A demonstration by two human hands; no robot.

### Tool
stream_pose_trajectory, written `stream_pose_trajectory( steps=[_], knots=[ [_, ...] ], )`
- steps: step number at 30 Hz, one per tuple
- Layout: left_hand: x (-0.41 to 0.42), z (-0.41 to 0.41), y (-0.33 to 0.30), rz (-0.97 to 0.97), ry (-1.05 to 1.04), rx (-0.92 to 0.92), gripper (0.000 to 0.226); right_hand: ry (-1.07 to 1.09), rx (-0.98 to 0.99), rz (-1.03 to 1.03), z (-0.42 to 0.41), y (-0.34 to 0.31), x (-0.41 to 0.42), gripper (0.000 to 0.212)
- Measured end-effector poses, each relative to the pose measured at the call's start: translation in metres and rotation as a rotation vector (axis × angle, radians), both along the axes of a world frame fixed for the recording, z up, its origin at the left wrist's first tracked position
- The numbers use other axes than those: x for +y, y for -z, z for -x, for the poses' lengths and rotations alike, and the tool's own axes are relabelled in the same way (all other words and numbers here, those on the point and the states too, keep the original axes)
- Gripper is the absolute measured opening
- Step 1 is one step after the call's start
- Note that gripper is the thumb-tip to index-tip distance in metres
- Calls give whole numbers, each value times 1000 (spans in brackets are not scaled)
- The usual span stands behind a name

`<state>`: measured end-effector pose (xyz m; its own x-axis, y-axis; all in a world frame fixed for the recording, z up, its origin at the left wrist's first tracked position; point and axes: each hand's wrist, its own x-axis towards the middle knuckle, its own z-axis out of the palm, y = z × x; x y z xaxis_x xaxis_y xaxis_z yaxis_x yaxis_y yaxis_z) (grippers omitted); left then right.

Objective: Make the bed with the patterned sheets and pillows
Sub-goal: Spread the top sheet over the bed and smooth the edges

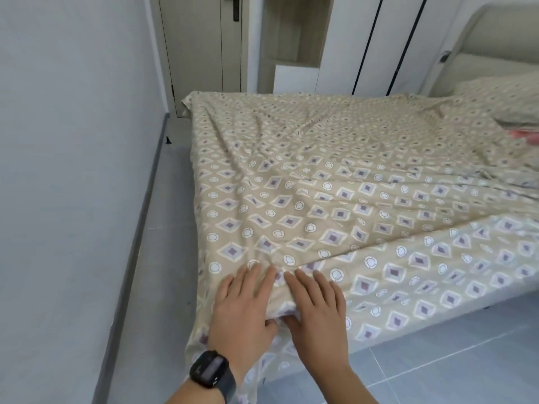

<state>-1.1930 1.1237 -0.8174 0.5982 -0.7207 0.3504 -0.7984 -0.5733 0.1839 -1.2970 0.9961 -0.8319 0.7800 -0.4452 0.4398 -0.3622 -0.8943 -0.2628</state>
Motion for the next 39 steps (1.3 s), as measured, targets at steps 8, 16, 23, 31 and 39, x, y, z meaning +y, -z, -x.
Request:
stream_pose_trajectory(
  steps=[8,16,23,31,39],
  knots=[
    [13,-3,-6,110,99,-6,70,12,-127,-19,1,17,4,75],
    [43,-21,2,304,155,32,46,73,-182,29,-2,4,9,53],
    [63,-20,0,230,145,-64,20,104,-114,54,-4,-13,22,36],
    [63,-9,-19,260,98,-253,17,85,-20,97,9,-38,27,45],
    [107,-8,-37,235,121,-307,25,-23,70,-71,26,-54,65,55]
  ],
)
